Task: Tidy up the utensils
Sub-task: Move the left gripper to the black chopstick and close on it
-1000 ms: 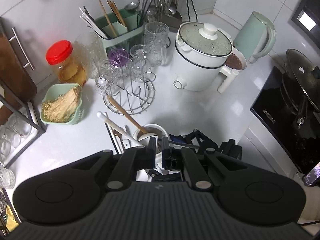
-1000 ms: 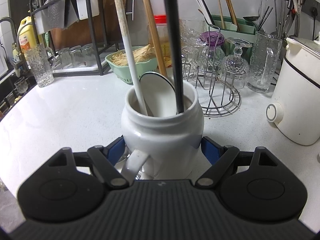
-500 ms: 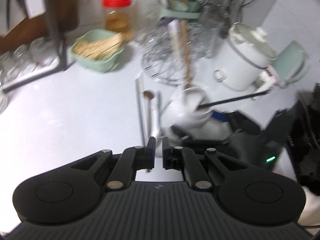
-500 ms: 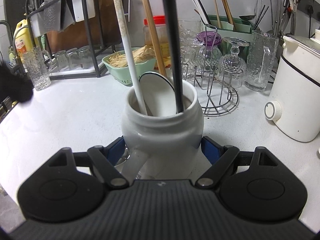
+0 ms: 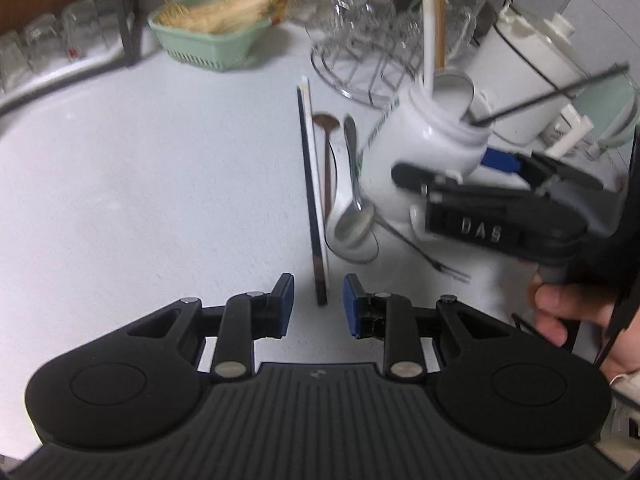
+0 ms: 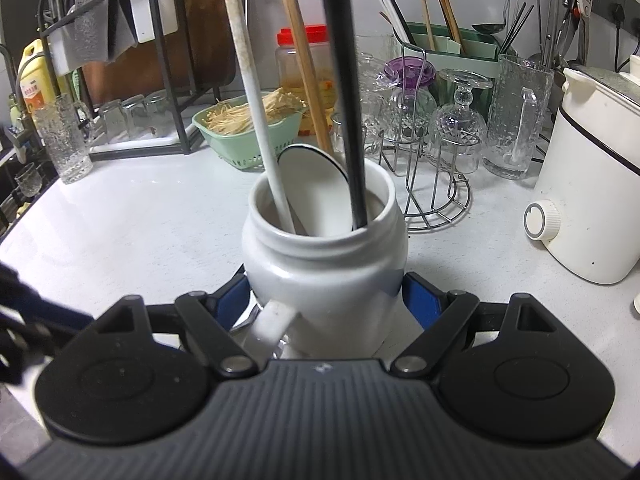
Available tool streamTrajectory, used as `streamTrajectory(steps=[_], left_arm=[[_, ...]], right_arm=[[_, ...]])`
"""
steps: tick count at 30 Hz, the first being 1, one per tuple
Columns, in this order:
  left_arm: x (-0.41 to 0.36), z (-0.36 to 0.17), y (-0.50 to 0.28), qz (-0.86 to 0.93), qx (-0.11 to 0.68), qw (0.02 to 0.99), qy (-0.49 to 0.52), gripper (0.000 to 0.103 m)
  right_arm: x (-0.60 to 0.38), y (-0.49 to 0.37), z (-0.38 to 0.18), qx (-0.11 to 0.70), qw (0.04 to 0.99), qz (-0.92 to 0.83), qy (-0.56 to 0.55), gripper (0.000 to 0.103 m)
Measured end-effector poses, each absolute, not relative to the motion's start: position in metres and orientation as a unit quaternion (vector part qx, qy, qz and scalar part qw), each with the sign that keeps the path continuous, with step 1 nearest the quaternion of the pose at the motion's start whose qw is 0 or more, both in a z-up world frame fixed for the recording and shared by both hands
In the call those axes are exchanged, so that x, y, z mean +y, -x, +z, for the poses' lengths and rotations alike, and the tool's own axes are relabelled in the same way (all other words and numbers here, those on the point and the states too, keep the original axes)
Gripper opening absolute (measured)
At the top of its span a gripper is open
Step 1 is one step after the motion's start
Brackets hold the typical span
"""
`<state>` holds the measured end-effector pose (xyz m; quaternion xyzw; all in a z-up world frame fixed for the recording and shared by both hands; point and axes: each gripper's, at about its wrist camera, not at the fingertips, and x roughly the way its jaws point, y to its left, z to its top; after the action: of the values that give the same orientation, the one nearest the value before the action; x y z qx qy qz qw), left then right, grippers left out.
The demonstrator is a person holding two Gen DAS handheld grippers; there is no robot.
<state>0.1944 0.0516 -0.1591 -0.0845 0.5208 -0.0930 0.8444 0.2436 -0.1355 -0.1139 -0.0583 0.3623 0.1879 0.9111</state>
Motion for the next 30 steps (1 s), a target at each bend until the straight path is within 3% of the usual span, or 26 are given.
streamTrajectory(steps=[7, 16, 22, 24, 30], left_arm=[[0.042, -0.182, -0.196, -0.101, 0.511, 0.851, 0.068, 0.029], [0.036, -0.197, -0.207, -0.103, 0.526, 0.842, 0.060, 0.018], [0.039, -0.203, -0.218, -0.113, 0.528, 0.840, 0.053, 0.016], [0.038, -0.202, -0.222, -0.105, 0.535, 0.837, 0.048, 0.010], [0.040, -0.202, -0.232, -0.109, 0.555, 0.822, 0.064, 0.008]], right_arm=[[-0.133, -0.244, -0.114, 0.365, 0.914, 0.173, 0.051, 0.085], [-0.130, -0.243, -0.114, 0.365, 0.915, 0.163, 0.051, 0.085], [-0.129, -0.246, -0.112, 0.372, 0.912, 0.163, 0.056, 0.085], [-0.129, -0.245, -0.113, 0.371, 0.913, 0.162, 0.055, 0.085], [-0.127, -0.244, -0.113, 0.371, 0.915, 0.152, 0.050, 0.085]])
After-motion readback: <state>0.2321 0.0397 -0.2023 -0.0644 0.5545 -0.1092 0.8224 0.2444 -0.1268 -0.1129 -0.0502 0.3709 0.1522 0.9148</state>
